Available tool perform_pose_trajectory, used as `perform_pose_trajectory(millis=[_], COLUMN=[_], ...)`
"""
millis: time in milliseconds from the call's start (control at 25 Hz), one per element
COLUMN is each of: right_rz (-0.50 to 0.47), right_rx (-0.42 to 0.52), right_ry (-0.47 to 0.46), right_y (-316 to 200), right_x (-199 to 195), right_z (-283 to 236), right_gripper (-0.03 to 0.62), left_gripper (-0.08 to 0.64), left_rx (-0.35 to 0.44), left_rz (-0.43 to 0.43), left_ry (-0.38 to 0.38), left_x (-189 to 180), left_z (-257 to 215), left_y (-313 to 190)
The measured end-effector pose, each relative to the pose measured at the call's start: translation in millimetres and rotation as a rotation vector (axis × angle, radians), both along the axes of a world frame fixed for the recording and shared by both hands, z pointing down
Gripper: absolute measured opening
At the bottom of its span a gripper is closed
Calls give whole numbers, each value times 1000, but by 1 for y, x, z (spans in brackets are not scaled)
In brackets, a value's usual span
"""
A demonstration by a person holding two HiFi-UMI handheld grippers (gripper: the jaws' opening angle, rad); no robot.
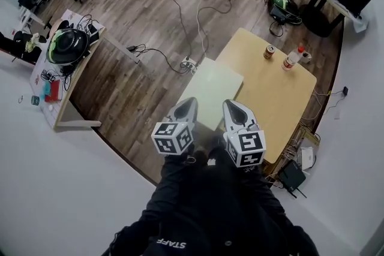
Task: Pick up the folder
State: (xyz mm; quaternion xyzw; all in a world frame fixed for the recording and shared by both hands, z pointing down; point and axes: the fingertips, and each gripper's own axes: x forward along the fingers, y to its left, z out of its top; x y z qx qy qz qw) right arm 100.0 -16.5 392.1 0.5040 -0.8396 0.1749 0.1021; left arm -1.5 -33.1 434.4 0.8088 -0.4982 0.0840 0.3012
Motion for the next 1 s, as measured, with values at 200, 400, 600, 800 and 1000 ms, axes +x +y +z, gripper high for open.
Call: perform_pose_trajectory(millis=[200,400,600,800,1000], right_rz=[28,51,64,48,13], right_rx=[-41,-111,-178,-230,-272], right_ry=[-13,-12,-1,18,48], right_y=[-7,-5,-7,-18,-32], right_x=[10,15,15,0,-24], right_z=[22,55,83,108,136], right_gripper=[21,21,21,21,22], left_gripper=[34,34,35,35,35], left_rx=[-18,-74,-146,-208,-278], left_rz=[-8,-31,-37,-54,-75], left_ry=[-35,-75,-94,-108,-108], left_x=[-3,-17,-32,-56,-82], left_z=[21,61,100,136,176], left_y=[-8,-7,-6,-12,-16])
